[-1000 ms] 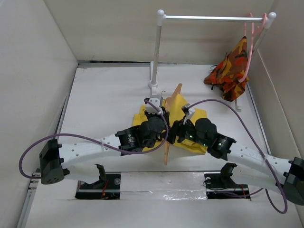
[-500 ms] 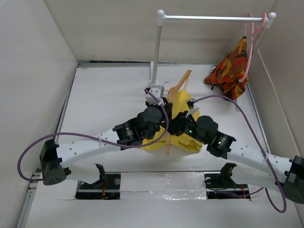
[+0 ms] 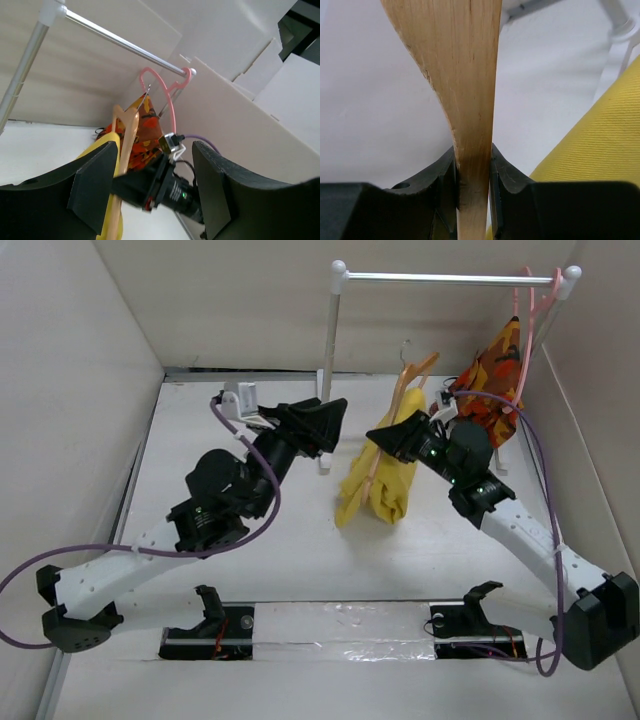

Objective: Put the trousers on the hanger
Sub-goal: Place the hanger at the clothesline.

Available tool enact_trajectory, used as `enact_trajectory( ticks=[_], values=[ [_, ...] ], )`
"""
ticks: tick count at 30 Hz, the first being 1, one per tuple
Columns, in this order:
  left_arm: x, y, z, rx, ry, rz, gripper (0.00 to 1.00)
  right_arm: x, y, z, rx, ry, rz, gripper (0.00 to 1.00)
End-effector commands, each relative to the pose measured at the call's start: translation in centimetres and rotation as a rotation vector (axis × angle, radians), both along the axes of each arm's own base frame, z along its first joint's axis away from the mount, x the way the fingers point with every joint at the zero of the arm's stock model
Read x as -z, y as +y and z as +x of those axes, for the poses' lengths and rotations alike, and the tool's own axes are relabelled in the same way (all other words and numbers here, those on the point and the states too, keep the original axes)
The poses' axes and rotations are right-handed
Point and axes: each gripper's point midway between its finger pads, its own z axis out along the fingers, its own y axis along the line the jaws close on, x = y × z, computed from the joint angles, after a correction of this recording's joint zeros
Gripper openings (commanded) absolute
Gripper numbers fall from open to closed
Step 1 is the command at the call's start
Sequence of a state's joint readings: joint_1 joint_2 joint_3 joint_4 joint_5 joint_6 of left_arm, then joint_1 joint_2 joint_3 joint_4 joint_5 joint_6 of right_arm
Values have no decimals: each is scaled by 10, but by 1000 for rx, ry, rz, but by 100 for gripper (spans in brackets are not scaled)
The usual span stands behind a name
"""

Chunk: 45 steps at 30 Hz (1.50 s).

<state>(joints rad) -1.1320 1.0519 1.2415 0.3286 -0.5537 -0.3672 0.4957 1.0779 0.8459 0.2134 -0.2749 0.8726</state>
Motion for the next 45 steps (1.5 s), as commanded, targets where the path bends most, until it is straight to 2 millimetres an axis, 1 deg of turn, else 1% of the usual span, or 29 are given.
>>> enact_trajectory(
  ticks=[1,2,3,4,5,6,7,8,9,10,11,12,13,14,15,16,17,18,20,23,26,29,30,32,33,36,42,44,45],
  values=[
    [5,8,-6,10,-3,-20,58,-145,-16,-2,-14,-380,213,0],
    [12,8,-7,20,13,-31,57,-149,-16,2,-28,-387,217,0],
    [30,3,-6,27,34,-6,57,-145,-22,19,-12,-360,224,0],
    [38,0,-5,31,48,6,57,-158,-24,22,-20,-387,242,0],
    [47,-2,-4,31,64,16,56,-160,-25,25,-39,-386,252,0],
    [64,-6,-3,36,99,40,56,-157,-29,40,-28,-363,269,0],
    [73,-8,-3,41,114,50,56,-159,-31,46,-28,-360,268,0],
    [89,-11,-3,50,140,58,56,-164,-31,55,-32,-361,271,0],
    [97,-12,-3,53,151,64,56,-173,-34,54,-27,-380,273,0],
    [104,-12,-4,56,163,68,55,-166,-39,70,-3,-346,260,0],
    [111,-13,-4,55,174,73,55,-173,-38,72,-3,-358,265,0],
    [127,-13,-3,52,197,98,55,-175,-44,79,14,-358,267,0],
    [133,-14,-3,55,214,92,55,-166,-47,94,29,-328,256,0],
    [138,-13,-5,60,223,88,55,-167,-48,98,18,-327,251,0],
    [150,-14,-5,63,234,100,55,-174,-51,101,18,-332,262,0],
    [152,-14,-6,66,239,94,55,-175,-49,104,12,-332,266,0],
    [156,-14,-5,64,246,98,55,-171,-54,116,27,-320,261,0],
    [163,-14,-5,61,256,112,54,-180,-57,118,27,-337,258,0],
    [166,-15,-5,63,264,114,54,-175,-57,130,20,-317,249,0],
    [175,-18,-4,62,274,131,54,-180,-65,139,34,-319,239,0],
    [186,-19,-4,59,290,142,54,-172,-76,151,49,-302,240,0],
    [201,-23,-3,65,310,156,54,-160,-87,160,62,-281,233,0],
    [205,-23,-3,59,318,161,54,-151,-85,165,53,-262,226,0],
    [211,-25,-2,62,327,170,54,-142,-83,166,42,-258,225,0],
    [212,-27,-2,65,327,167,54,-130,-83,168,41,-235,223,0],
    [215,-28,-1,59,334,190,54,-111,-82,173,43,-208,214,0],
    [222,-26,1,43,344,205,54,-90,-83,174,26,-206,204,0],
    [225,-25,1,39,350,202,54,-83,-83,171,25,-204,193,10],
    [229,-25,1,37,352,205,55,-87,-88,168,37,-222,187,23]
  ],
)
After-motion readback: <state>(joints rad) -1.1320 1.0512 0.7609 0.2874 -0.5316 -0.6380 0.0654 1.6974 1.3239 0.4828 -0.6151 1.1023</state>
